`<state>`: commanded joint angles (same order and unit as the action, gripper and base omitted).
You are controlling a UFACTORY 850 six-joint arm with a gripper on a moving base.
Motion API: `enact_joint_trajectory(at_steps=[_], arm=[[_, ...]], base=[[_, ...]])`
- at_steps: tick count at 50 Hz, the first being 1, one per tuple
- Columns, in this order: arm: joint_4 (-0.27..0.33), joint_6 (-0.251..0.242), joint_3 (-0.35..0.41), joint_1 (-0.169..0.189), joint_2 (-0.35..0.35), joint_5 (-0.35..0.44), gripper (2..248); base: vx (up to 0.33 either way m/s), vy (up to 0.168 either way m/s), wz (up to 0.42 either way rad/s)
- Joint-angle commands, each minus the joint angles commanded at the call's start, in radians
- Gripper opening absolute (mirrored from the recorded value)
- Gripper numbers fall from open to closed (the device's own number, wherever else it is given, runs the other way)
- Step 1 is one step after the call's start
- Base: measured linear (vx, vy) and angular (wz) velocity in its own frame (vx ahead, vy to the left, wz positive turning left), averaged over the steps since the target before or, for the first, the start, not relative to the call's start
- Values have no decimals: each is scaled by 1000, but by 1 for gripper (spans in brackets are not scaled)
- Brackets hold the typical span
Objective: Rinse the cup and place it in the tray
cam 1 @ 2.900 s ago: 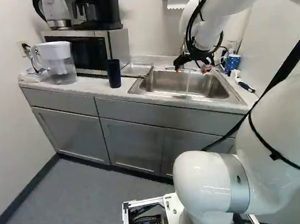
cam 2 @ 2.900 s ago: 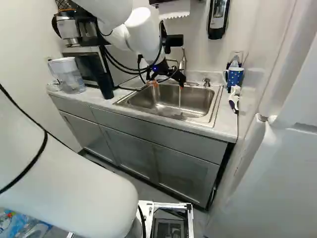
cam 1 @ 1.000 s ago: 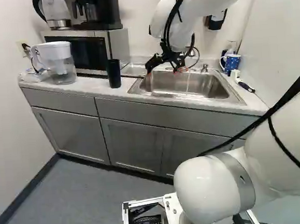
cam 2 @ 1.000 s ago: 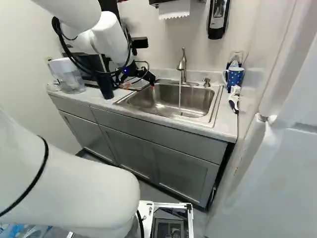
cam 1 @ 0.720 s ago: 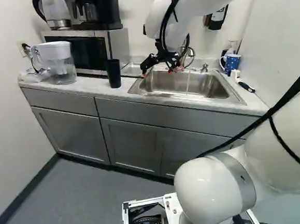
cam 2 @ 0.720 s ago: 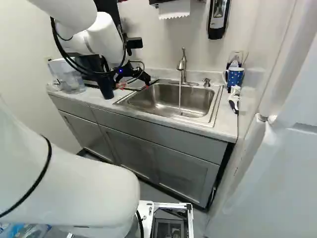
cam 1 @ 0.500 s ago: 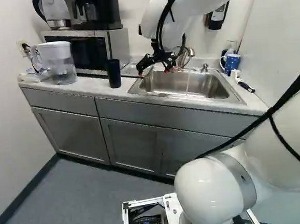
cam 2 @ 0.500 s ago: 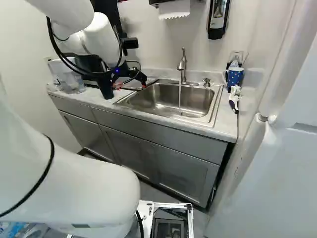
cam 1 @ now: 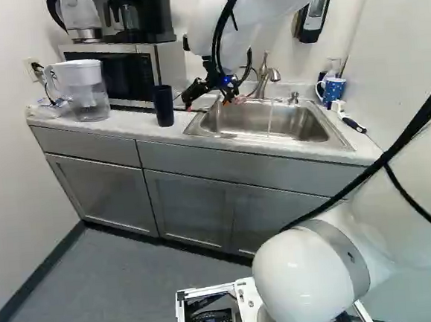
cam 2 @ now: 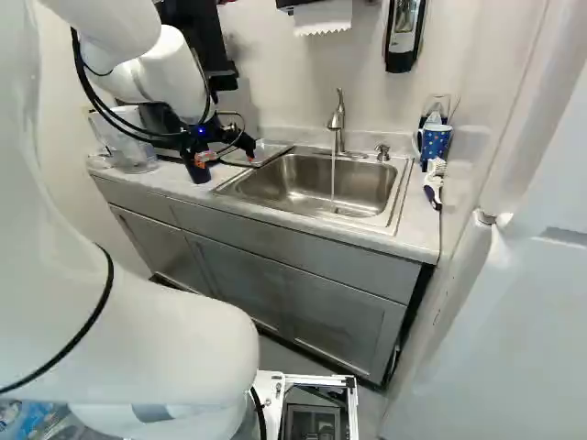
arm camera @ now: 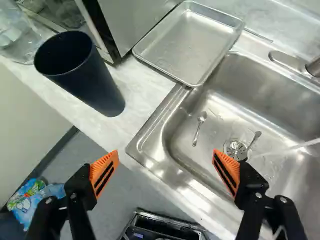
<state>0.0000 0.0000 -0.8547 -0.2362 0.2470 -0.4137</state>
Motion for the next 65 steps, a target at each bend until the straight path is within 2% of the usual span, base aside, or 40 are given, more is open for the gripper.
enact_joint_trajectory(at_steps=[25, 51, 65], arm=[[0, 0, -38, -92, -43, 0, 247], [0, 0, -102, -177, -120, 1, 247], [0, 0, -101, -183, -152, 24, 247]], base=[[0, 0, 0], [0, 0, 0], [0, 0, 0]])
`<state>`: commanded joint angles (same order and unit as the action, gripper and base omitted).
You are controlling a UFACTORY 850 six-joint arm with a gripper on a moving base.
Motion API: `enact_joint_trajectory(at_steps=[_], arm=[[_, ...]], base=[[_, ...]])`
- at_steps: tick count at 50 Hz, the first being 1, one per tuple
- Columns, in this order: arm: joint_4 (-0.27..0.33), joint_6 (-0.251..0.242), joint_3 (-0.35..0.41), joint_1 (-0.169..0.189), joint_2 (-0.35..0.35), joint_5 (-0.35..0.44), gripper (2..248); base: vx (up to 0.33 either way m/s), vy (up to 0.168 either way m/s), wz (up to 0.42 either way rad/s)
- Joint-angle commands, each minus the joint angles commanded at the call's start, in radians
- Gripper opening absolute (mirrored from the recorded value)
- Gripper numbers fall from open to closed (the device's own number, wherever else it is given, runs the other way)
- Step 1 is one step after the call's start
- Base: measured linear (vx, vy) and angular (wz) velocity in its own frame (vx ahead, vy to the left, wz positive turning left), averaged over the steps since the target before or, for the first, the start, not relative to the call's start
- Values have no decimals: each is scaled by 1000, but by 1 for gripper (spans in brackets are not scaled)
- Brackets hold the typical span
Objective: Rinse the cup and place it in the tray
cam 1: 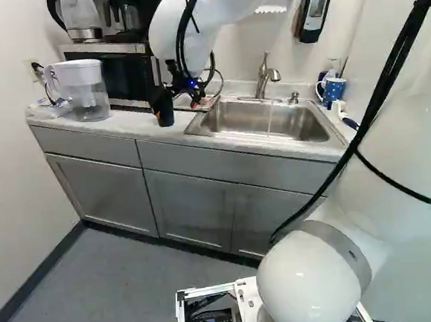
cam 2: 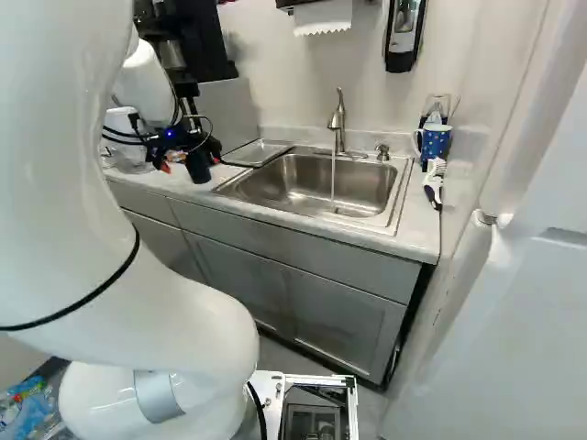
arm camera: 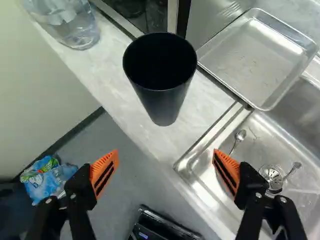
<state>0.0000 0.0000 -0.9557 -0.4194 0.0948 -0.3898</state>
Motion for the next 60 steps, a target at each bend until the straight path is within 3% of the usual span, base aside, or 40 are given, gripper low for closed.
enact_joint_trajectory(at_steps=[60], arm=[[0, 0, 38, -7, -110, 314, 247]], base=[[0, 0, 0]])
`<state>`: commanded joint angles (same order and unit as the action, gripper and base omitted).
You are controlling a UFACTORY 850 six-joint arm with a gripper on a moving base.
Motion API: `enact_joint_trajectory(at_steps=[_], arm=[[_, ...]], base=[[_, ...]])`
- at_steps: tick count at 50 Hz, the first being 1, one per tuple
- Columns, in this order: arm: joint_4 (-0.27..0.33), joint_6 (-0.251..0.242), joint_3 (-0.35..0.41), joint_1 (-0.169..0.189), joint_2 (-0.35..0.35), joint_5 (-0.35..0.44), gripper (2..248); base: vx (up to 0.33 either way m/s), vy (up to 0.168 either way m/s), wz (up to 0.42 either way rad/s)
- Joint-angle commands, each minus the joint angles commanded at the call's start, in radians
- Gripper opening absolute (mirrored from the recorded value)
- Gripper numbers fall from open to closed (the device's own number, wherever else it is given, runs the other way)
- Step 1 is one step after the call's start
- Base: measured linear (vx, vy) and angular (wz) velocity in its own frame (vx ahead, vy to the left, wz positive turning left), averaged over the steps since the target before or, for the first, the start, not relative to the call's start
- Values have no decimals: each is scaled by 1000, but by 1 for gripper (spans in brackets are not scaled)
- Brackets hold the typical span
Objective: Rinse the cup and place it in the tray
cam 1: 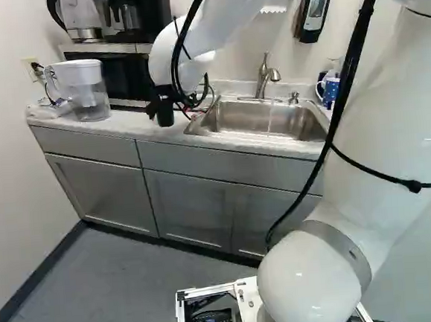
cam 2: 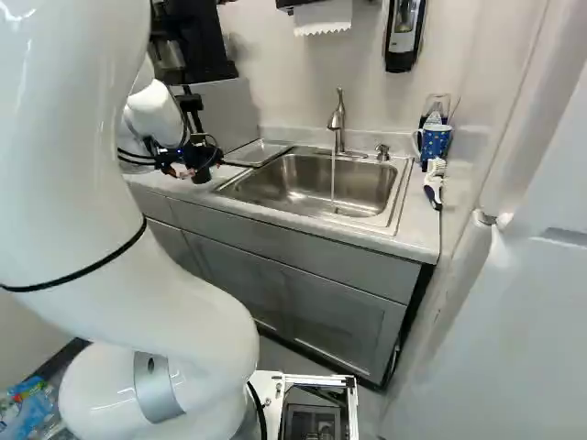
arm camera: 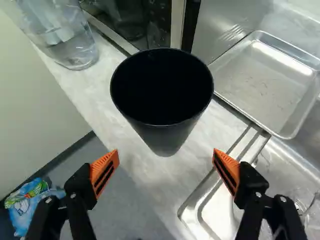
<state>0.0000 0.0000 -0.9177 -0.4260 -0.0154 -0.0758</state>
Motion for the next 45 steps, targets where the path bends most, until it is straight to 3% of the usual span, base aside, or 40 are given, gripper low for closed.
enact_joint_trajectory(at_steps=[28, 45], arm=[[0, 0, 43, -12, 42, 174, 247], [0, 0, 60, -15, 28, 280, 247]], base=[[0, 0, 0], [0, 0, 0]])
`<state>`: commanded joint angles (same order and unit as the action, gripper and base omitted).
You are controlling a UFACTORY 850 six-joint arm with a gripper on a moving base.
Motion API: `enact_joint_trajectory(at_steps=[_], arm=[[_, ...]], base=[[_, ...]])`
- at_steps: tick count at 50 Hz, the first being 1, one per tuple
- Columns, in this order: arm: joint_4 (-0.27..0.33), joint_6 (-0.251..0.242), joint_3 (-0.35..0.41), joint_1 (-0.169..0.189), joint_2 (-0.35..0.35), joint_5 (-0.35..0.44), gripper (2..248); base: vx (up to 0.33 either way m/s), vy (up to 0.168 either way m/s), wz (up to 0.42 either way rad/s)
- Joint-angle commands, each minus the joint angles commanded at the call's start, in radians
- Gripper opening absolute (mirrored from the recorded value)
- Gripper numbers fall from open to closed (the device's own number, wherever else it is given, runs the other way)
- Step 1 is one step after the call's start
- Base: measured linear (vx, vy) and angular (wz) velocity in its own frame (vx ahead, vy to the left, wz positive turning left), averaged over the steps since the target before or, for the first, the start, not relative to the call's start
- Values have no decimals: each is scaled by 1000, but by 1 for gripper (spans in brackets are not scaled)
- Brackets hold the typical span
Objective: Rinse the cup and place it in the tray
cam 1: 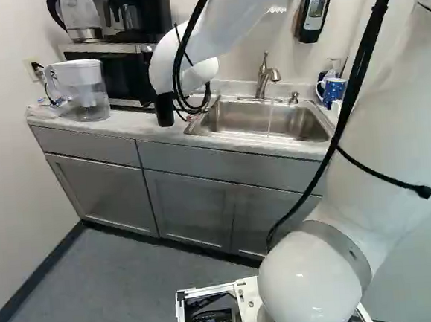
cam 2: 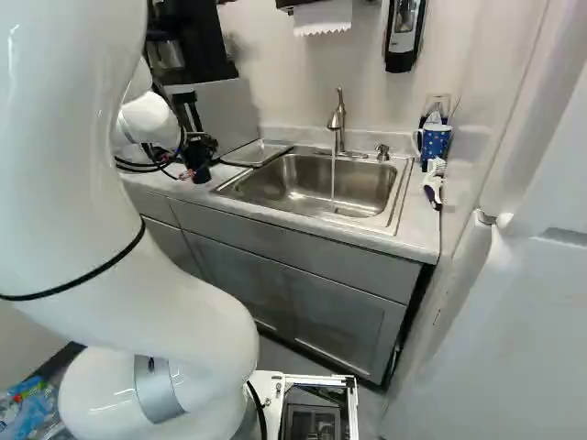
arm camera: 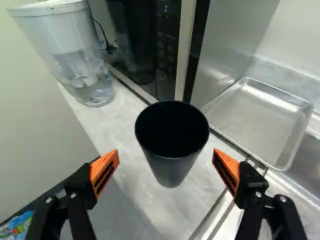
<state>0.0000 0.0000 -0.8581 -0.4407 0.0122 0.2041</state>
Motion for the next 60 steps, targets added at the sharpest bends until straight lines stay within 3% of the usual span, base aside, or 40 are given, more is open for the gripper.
enact_joint_trajectory(at_steps=[60], arm=[[0, 0, 73, -12, -61, 353, 247]], base=[[0, 0, 0]])
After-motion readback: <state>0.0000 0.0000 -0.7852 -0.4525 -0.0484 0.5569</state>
